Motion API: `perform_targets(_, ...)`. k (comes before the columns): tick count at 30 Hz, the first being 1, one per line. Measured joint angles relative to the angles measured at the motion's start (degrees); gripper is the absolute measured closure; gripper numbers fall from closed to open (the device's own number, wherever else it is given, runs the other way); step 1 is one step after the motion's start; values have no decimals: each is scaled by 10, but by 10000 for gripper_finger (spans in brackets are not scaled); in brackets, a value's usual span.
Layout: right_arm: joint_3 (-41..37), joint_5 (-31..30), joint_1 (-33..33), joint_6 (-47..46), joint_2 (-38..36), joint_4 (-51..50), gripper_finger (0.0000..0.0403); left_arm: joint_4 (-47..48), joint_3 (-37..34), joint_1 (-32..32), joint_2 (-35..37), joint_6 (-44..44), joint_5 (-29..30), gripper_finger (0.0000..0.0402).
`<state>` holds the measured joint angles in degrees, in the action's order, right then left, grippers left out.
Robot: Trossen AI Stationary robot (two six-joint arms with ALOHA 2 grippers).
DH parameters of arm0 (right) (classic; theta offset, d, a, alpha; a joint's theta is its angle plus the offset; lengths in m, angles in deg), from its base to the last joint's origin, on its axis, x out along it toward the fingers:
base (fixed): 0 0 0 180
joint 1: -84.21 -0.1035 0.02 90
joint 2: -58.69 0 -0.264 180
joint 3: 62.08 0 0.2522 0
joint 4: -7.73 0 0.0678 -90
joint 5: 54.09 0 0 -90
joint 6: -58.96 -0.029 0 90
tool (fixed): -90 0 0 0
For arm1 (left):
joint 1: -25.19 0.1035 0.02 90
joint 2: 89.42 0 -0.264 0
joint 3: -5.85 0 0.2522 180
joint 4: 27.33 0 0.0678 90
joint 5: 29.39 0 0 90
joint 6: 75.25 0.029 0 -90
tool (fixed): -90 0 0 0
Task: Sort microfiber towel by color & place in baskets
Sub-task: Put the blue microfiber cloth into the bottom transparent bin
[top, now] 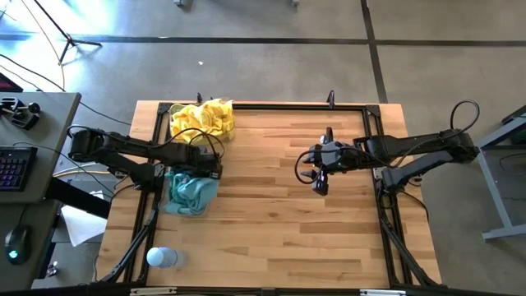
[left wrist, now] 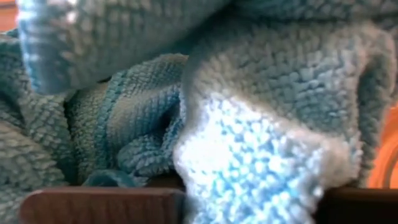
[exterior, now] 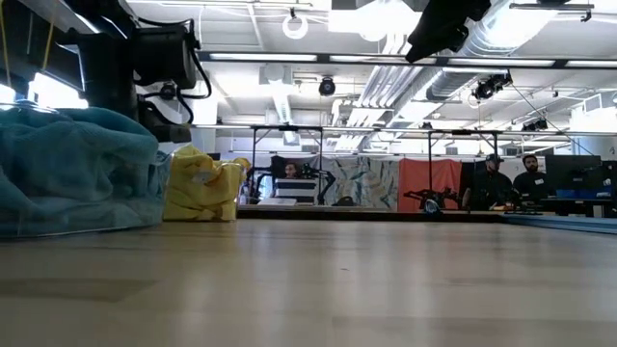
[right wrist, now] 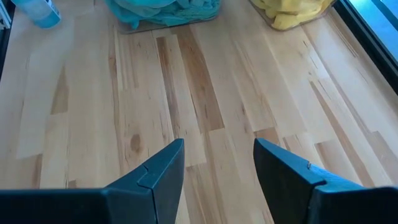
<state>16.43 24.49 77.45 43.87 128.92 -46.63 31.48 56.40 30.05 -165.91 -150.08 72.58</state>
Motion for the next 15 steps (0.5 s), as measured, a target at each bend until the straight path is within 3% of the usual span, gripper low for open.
perform_targets(8,0,0,0,1,0,0,215,33,18,0,54,-5,-15,297)
perform_targets(15,0,0,0,5,0,0,215,109,64,0,126,-27,-26,288)
